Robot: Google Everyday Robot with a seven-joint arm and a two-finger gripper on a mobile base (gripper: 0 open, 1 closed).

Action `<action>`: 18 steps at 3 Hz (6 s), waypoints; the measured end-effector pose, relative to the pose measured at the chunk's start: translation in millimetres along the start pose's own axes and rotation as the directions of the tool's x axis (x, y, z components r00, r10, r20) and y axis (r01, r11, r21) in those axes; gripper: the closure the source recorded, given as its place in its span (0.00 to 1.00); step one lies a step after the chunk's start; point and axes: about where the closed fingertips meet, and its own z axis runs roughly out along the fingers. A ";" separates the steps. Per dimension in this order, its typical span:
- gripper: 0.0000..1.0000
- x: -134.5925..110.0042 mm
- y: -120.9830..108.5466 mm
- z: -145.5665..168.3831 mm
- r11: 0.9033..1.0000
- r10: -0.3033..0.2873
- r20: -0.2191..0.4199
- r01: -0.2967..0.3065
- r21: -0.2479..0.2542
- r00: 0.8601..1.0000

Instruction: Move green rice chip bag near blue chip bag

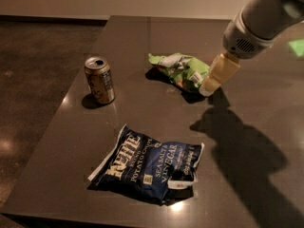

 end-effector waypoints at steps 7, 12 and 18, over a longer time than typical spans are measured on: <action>0.50 -21.7 -11.4 84.2 0.999 0.010 0.020 -0.010 -0.032 1.000; 1.00 -4.1 57.4 -10.3 0.967 -0.123 0.121 0.146 -0.207 0.985; 0.00 10.6 148.8 -45.1 0.921 -0.243 0.147 0.276 -0.276 0.959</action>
Offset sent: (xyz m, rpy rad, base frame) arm 0.0545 0.0239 -0.0542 0.0361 0.0025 -0.0325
